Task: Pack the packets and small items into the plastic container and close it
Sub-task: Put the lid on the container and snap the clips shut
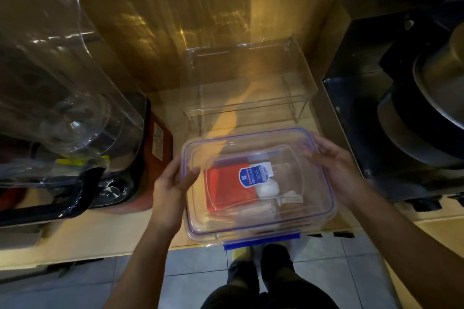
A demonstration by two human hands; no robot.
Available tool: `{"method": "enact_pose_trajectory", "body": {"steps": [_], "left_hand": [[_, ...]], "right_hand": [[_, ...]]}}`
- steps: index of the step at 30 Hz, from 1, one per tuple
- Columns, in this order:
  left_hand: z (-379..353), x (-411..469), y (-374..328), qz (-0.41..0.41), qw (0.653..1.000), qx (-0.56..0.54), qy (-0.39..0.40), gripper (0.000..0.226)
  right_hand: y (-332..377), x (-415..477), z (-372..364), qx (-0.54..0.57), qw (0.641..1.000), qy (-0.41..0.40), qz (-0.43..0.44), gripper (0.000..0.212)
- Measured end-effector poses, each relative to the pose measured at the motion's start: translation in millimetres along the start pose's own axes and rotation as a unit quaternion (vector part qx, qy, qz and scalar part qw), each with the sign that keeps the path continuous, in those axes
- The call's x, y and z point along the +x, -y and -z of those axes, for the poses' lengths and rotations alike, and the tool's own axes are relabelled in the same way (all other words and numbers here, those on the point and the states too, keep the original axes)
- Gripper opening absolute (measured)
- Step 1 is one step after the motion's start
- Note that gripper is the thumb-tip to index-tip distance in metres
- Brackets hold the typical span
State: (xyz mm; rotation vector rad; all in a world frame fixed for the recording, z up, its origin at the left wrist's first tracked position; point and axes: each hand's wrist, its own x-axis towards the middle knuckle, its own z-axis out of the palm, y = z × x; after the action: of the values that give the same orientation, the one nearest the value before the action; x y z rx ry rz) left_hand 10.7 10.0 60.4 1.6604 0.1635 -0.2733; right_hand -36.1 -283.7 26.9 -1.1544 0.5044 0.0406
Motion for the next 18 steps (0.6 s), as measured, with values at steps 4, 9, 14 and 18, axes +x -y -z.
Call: {"method": "enact_pose_trajectory", "body": {"steps": [4, 9, 14, 18], "left_hand": [[2.1, 5.2, 8.6, 0.071, 0.996, -0.023, 0.058, 0.088], [0.2, 5.4, 36.4, 0.091, 0.990, 0.071, 0.083, 0.092], [1.6, 1.7, 61.1, 0.078, 0.991, 0.079, 0.070, 0.079], [-1.5, -0.6, 71.2, 0.068, 0.995, 0.039, 0.064, 0.073]], "right_hand": [[-5.6, -3.3, -1.9, -0.054, 0.998, -0.017, 0.019, 0.036], [-19.6, -3.0, -0.9, -0.212, 0.977, -0.009, -0.015, 0.045], [-38.7, 2.9, 1.2, -0.265, 0.963, -0.034, -0.035, 0.077], [-45.3, 9.0, 2.8, -0.271, 0.962, -0.035, -0.030, 0.082]]}}
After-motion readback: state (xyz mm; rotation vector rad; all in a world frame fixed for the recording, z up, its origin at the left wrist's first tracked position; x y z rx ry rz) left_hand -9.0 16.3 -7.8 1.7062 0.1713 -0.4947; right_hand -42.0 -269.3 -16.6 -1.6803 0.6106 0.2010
